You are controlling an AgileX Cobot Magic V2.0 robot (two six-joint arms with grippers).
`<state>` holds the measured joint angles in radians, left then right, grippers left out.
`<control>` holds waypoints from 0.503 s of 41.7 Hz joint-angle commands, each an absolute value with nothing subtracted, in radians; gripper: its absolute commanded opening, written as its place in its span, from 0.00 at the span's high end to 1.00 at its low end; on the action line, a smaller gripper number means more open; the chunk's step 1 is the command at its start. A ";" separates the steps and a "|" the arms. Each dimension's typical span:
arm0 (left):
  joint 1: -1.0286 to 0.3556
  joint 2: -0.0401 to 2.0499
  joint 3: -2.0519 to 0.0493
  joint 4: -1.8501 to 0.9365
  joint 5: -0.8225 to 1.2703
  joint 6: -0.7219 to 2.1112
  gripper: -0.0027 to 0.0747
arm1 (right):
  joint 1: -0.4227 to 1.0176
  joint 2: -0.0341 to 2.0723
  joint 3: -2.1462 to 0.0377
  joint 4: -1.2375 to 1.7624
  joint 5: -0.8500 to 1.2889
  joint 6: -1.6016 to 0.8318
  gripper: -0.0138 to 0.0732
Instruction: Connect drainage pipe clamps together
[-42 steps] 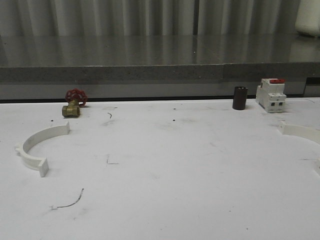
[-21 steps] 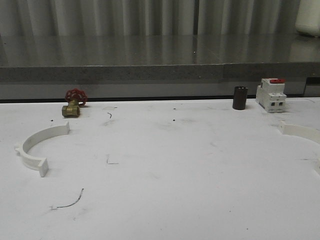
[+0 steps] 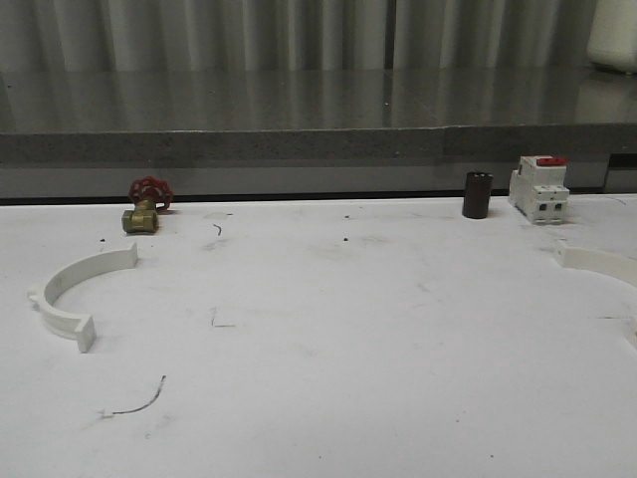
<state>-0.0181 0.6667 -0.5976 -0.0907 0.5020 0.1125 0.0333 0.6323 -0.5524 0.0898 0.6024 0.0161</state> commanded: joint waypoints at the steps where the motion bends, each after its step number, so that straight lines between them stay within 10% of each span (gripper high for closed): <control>1: -0.037 0.736 -0.669 -0.108 0.472 0.111 0.45 | 0.028 0.639 -0.586 0.084 0.533 0.007 0.40; 21: -0.151 1.281 -0.938 -0.104 0.591 0.111 0.45 | 0.028 0.639 -0.586 0.084 0.533 0.007 0.40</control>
<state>-0.1421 1.2239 -0.8724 -0.0931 0.6260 0.1125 0.0333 0.6323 -0.5524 0.0898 0.6007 0.0161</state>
